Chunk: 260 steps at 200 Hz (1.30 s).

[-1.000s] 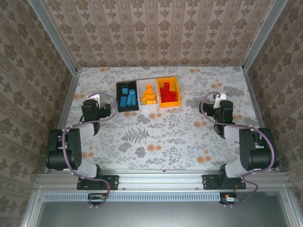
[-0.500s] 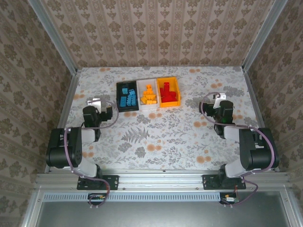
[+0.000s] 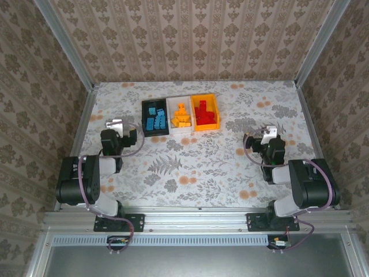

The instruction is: Sort the legos into containers by color

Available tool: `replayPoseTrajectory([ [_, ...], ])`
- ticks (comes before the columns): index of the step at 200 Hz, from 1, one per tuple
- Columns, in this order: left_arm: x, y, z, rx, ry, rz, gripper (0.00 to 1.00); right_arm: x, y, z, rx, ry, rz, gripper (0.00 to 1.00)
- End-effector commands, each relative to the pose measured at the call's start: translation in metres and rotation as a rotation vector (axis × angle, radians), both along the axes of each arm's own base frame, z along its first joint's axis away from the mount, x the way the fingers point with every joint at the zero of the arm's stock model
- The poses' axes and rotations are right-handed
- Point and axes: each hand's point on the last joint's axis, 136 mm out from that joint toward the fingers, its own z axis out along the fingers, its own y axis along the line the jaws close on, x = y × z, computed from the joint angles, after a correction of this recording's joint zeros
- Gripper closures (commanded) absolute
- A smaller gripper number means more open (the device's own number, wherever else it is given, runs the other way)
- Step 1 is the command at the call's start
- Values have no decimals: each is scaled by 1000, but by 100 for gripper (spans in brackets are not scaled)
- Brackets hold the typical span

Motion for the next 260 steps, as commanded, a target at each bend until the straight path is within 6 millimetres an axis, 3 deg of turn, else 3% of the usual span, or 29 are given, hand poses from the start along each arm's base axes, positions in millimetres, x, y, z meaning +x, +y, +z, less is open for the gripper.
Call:
replayPoseTrajectory([
  [1, 0, 1, 2, 14, -22, -9, 0, 4, 0, 13, 2, -79, -9, 0],
  [81, 1, -1, 3, 19, -22, -10, 0, 33, 21, 1, -32, 84, 105, 0],
  [95, 1, -1, 3, 20, -22, -10, 0, 34, 11, 0, -28, 97, 41, 0],
  [133, 1, -1, 2, 20, -22, -10, 0, 34, 8, 1, -33, 94, 17, 0],
  [260, 0, -1, 2, 22, -20, -11, 0, 35, 9, 0, -41, 99, 16, 0],
])
